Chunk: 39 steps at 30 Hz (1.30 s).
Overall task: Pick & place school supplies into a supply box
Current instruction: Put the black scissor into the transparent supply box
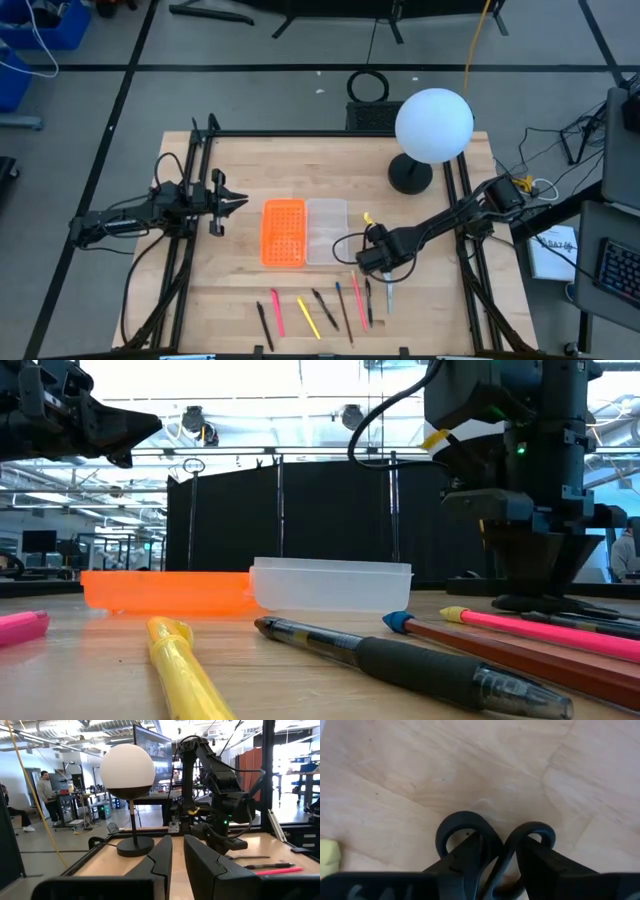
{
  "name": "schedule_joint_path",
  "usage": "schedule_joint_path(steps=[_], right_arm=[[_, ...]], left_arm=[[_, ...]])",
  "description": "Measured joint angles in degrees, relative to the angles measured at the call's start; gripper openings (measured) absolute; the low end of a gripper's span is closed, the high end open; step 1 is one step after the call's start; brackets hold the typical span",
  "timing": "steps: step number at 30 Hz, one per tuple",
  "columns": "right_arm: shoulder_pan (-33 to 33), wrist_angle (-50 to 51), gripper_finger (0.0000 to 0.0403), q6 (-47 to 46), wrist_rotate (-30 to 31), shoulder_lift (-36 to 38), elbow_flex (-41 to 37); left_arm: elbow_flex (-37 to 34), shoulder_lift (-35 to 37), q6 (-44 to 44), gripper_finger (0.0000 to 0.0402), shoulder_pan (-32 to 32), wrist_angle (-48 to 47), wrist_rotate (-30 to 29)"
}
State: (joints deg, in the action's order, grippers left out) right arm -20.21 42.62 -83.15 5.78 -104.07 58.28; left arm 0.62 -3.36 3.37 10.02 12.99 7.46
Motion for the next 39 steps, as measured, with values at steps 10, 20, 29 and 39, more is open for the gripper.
schedule_joint_path(steps=[10, 20, 29, 39], right_arm=[[0.87, -0.92, 0.0040, 5.15, -2.18, -0.21, -1.53], [2.74, -0.45, 0.0040, 6.50, -1.20, 9.20, -2.09], [3.16, -2.86, 0.0040, 7.46, 9.47, 20.50, -1.74], [10.77, -21.02, 0.0040, 14.84, 13.54, 25.88, -1.70]], left_arm=[[0.00, -0.01, -0.88, 0.0058, 0.02, 0.00, 0.00], [0.00, 0.00, -0.25, 0.0058, 0.02, -0.01, 0.00], [0.00, -0.02, -0.16, 0.0058, 0.02, -0.82, -0.02], [0.00, -0.02, -0.12, 0.0058, 0.01, -0.92, -0.07]])
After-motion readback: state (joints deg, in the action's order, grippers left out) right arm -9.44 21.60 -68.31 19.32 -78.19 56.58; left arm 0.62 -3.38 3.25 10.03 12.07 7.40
